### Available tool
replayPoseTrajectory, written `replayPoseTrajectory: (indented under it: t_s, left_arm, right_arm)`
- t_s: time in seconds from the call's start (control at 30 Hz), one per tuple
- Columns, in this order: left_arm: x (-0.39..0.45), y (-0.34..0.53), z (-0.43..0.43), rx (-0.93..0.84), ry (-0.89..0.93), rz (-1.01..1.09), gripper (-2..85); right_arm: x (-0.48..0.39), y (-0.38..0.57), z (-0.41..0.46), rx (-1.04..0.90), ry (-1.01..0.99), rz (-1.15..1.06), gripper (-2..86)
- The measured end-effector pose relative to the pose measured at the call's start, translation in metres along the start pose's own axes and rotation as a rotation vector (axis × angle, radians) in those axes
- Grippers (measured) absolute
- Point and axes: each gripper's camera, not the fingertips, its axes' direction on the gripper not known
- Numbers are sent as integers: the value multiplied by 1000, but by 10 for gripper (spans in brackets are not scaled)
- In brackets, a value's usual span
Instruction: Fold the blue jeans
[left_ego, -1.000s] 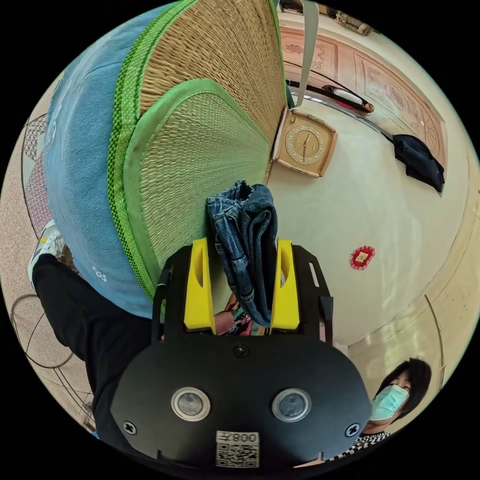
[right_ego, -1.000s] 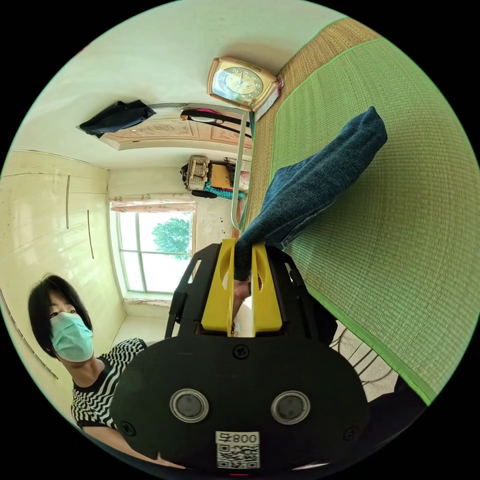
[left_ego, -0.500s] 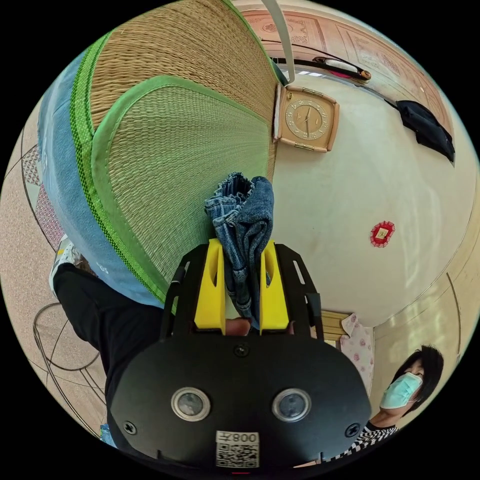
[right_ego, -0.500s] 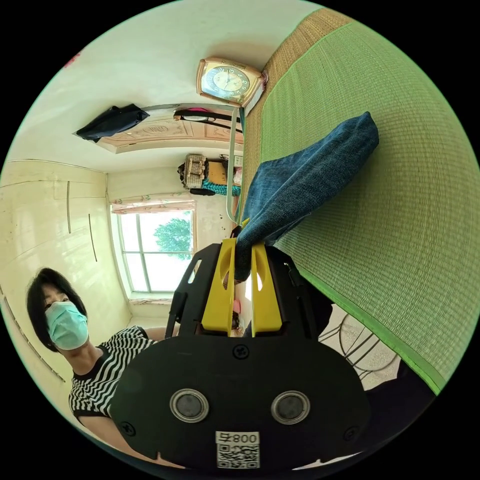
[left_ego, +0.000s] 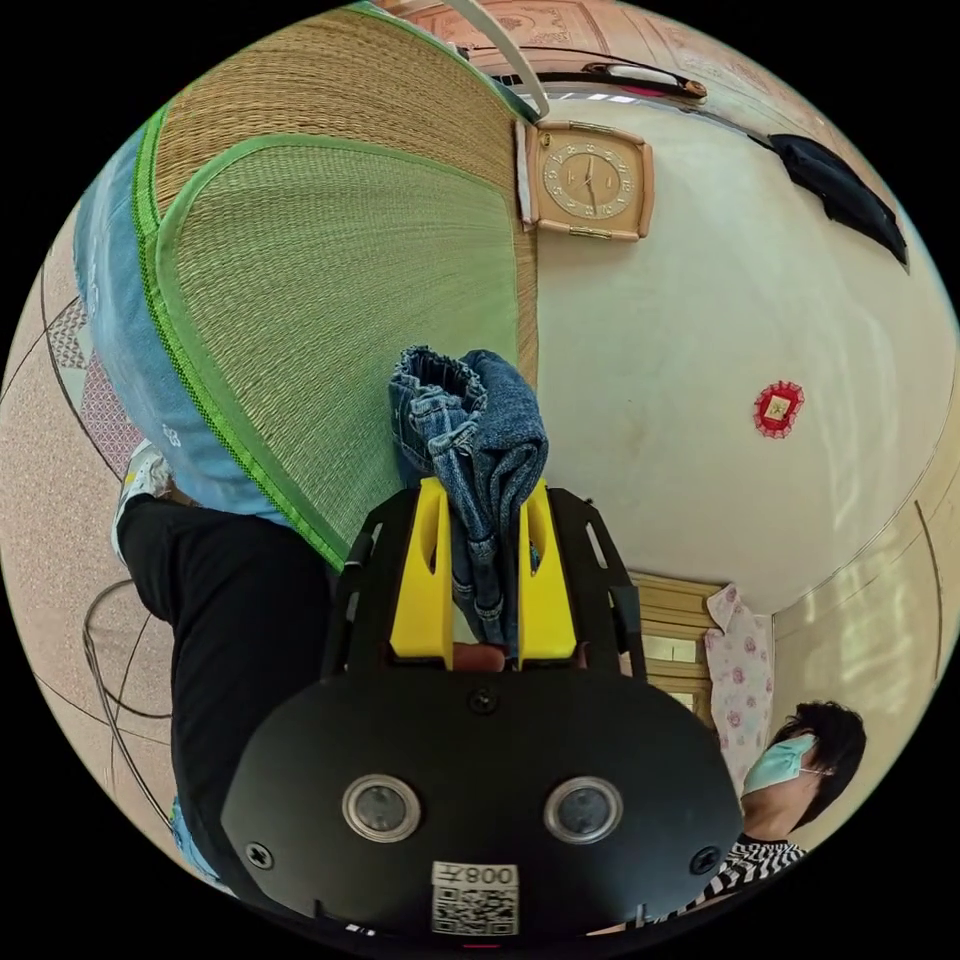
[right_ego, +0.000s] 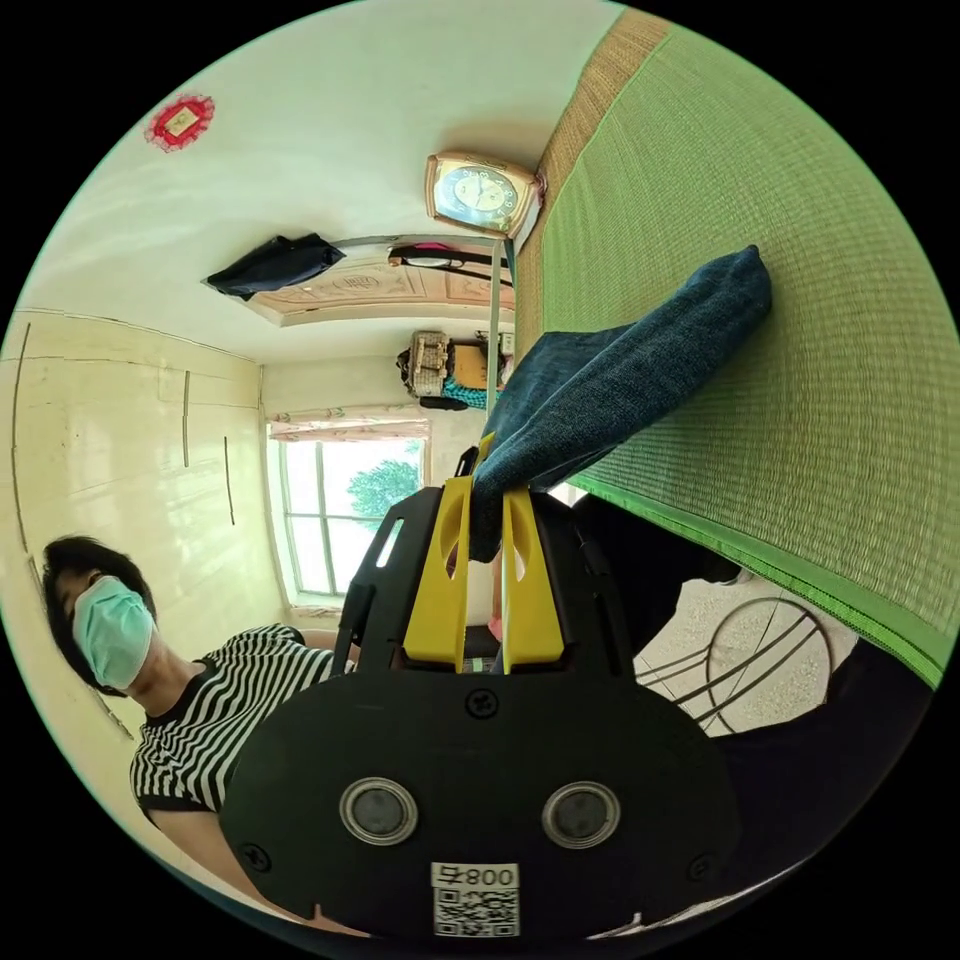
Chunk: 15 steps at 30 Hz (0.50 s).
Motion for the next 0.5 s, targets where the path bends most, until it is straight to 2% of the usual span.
replayPoseTrajectory:
  t_s: [0.2,0.3,0.5]
  left_arm:
    - [25,0,149,-134,-8,135,101]
    - [42,8,252,-237,3,214,100]
    - [79,61,512,-493,89,368,100]
  right_arm:
    - [-25,34,-86,149,-14,-67,32]
    - [-39,57,-150,265,-10,-105,31]
    - [-79,125,-308,576,80,-196,30]
